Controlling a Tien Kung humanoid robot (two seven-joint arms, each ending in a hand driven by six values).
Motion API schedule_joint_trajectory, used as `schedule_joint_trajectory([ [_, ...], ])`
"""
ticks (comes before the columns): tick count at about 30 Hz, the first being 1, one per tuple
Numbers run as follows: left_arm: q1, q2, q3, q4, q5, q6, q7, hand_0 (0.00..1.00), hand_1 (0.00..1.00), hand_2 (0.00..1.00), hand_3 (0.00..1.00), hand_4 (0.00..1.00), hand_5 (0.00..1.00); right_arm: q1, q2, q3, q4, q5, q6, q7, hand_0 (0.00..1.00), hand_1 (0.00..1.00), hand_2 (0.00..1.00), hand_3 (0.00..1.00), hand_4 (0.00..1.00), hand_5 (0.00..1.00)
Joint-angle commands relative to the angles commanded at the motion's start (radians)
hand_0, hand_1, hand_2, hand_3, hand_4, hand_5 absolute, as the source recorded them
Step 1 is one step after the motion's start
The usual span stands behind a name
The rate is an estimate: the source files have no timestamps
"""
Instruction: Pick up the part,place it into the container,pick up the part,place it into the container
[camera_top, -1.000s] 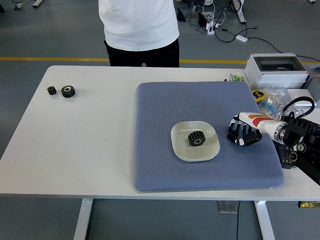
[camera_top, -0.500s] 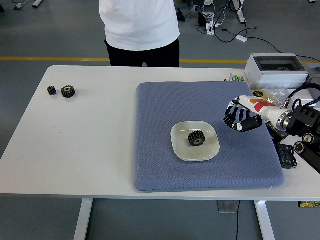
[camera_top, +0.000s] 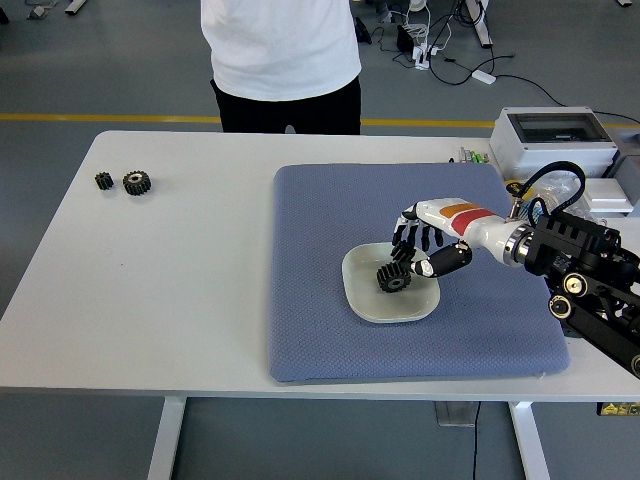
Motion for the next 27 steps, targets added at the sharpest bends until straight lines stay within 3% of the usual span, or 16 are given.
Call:
schedule_joint_trajectory([
  [11,0.007,0.0,0.003,0.0,0.002,0.0,0.001,0.703,0.68,0.699,0.575,0.69,0.631,0.04,0.045,-0.048,-0.043,-0.036,-0.003,-0.012,0.308,0.386,0.45,0.485,0.659,0.18],
  [27,0.009,0.0,0.002,0.0,0.004,0.0,0.003,0.703,0.68,0.701,0.576,0.689,0.635,0.063,0.048,-0.088,-0.086,-0.067,0.014,-0.024,0.298,0.392,0.472,0.49,0.686,0.214],
])
